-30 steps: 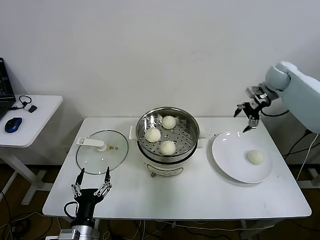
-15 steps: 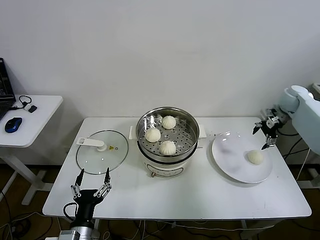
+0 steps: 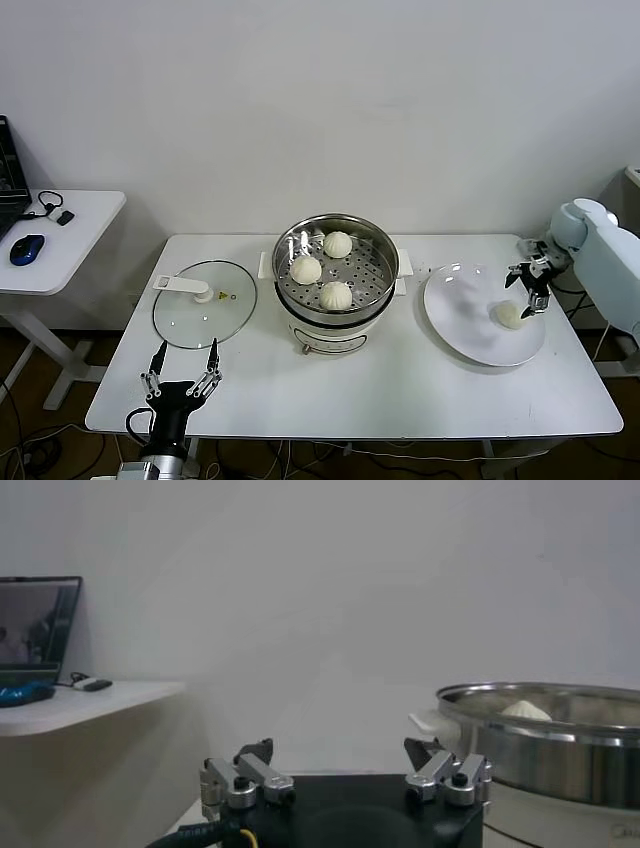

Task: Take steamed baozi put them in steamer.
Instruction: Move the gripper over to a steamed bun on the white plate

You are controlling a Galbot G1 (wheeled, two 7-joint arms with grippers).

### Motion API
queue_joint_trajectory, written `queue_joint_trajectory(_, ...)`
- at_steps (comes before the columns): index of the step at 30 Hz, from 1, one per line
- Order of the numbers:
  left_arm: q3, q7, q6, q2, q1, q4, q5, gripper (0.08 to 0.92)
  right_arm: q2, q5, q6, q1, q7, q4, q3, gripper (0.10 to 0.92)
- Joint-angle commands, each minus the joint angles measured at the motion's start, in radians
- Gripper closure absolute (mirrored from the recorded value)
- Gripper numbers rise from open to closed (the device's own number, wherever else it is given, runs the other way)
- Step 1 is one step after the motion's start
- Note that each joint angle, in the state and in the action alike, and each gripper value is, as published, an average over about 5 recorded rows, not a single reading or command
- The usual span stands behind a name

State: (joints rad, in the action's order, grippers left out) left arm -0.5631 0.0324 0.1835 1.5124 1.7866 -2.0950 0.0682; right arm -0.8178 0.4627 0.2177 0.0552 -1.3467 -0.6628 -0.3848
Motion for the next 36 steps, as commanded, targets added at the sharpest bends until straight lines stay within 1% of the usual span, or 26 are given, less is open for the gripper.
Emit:
queue_joint_trajectory(1,0.0,-0.001,0.001,0.0,0.0,0.007,0.0,0.177,-0.025,0.071,0.016,0.048,0.006,0.048,0.077,0.203)
queue_joint_trajectory(14,0.008,-0.003,-0.002,0.0,-0.004,0.021,-0.004,0.177,-0.055,0.162,0.066,0.054,0.029,0.095,0.151,0.203)
queue_joint_trajectory(36,0.009,-0.001,0.006,0.001,0.007,0.022,-0.003,0.177,-0.076,0.207,0.072,0.075,0.041,0.104,0.188,0.203)
